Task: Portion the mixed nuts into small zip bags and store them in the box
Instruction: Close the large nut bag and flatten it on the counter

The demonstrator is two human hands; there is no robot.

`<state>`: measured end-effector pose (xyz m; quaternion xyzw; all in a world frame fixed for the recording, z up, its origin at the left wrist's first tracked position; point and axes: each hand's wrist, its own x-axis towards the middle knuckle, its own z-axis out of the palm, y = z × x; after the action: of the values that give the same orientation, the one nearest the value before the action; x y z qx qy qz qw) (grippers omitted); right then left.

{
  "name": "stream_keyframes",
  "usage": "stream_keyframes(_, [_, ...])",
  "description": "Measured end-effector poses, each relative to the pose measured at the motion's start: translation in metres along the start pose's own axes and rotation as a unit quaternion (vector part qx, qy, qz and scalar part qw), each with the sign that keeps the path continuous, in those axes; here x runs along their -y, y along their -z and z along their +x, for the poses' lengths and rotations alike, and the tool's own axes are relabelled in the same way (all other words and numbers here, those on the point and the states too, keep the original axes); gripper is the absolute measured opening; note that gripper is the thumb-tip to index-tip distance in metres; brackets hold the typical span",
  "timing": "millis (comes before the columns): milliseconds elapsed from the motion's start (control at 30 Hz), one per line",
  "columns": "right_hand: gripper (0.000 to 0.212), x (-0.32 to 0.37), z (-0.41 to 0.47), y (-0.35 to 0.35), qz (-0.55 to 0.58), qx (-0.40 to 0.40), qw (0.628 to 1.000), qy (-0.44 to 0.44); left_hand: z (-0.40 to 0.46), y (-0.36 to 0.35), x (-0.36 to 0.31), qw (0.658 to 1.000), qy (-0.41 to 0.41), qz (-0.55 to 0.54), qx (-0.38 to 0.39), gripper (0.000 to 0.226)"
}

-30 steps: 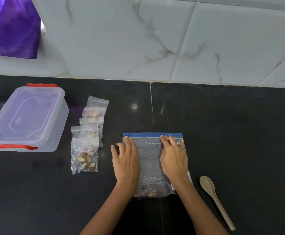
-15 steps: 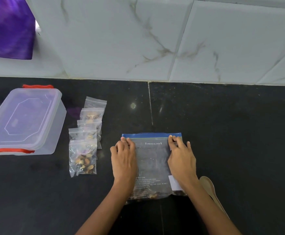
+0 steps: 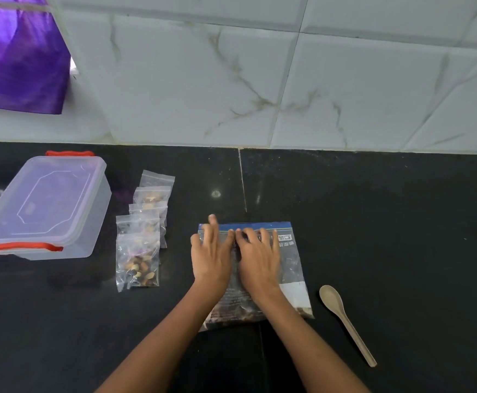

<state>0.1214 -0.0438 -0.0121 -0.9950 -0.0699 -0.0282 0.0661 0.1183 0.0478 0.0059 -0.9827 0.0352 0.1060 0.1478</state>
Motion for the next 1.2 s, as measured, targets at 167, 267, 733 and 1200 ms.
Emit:
stream_keyframes(167, [0.045, -0.016, 0.002, 0.009, -0.05, 0.026, 0.998, -0.016, -0.007, 0.002, -0.018, 0.989, 0.011, 0.14, 0.04, 0.082])
stream_keyframes(267, [0.045, -0.032, 0.001, 0.013, -0.04, 0.022, 0.997, -0.069, -0.007, 0.002, -0.02, 0.989, 0.04, 0.132, 0.061, 0.084])
stream_keyframes(733, [0.053, -0.082, 0.001, 0.018, -0.061, 0.033, 0.979, -0.191, -0.011, -0.007, 0.01, 0.982, 0.143, 0.062, 0.107, 0.083])
stream_keyframes(1200, [0.049, -0.099, 0.013, 0.087, 0.212, 0.19, 0.944, -0.166, 0.001, 0.022, 0.063, 0.919, 0.121, -0.36, 0.104, 0.065])
